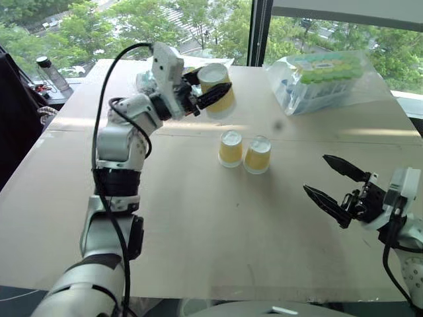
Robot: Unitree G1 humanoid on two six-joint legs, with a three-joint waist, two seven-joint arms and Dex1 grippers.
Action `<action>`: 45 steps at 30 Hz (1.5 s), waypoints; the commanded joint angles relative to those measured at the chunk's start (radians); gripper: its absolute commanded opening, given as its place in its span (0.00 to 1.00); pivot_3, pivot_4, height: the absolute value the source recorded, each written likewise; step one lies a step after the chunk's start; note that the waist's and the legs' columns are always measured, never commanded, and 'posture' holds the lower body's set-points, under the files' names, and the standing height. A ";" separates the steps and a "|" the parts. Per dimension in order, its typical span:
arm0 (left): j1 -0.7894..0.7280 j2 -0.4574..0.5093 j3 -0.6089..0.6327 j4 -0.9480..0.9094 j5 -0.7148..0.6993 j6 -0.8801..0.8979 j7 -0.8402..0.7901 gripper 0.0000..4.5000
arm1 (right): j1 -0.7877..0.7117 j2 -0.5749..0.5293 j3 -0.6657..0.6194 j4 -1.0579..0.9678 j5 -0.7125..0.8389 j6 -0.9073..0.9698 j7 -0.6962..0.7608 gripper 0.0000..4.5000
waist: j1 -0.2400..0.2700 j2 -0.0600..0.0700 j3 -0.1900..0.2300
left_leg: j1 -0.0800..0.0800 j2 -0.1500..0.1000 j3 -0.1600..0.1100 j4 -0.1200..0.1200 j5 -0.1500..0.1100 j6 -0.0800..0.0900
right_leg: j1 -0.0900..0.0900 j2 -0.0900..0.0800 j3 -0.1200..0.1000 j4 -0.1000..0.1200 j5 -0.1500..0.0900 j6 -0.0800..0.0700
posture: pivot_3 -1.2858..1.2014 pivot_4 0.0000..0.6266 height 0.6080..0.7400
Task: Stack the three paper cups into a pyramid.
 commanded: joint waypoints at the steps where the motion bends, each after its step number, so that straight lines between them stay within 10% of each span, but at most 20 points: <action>1: -0.100 -0.033 -0.067 0.175 0.051 -0.075 -0.149 0.63 | 0.027 0.034 -0.001 -0.070 -0.018 -0.050 -0.041 1.00 | 0.001 0.000 0.000 | 0.000 0.000 -0.002 0.000 0.000 0.000 | 0.000 0.003 0.000 0.000 0.000 0.000 | 0.52 0.24 1.00; 19: -0.165 -0.118 -0.092 0.403 0.158 -0.217 -0.276 0.63 | 0.092 0.054 -0.002 -0.080 -0.035 -0.117 -0.063 1.00 | 0.007 0.000 0.002 | -0.001 0.000 -0.005 0.000 0.000 0.000 | -0.001 0.004 0.003 -0.001 0.000 0.000 | 0.52 0.24 1.00; 22: -0.161 -0.122 -0.084 0.407 0.168 -0.218 -0.268 0.88 | 0.091 0.052 0.001 -0.071 -0.034 -0.123 -0.053 1.00 | 0.007 0.000 0.002 | -0.001 0.000 -0.005 0.000 0.000 0.000 | -0.001 0.004 0.003 -0.001 0.000 0.000 | 0.52 0.24 1.00; 24: -0.151 -0.124 -0.079 0.393 0.159 -0.213 -0.278 1.00 | 0.090 0.050 0.001 -0.062 -0.037 -0.129 -0.047 1.00 | 0.007 0.000 0.002 | -0.001 0.000 -0.005 0.000 0.000 0.000 | -0.001 0.004 0.003 -0.001 0.000 0.000 | 0.52 0.24 1.00; 45: -0.077 -0.073 0.084 -0.036 -0.083 0.026 -0.219 1.00 | 0.033 0.023 0.031 -0.001 -0.044 -0.125 -0.025 1.00 | 0.008 0.000 0.002 | -0.002 0.000 -0.007 0.002 0.000 0.000 | -0.001 0.005 0.002 0.001 0.000 0.000 | 0.52 0.24 1.00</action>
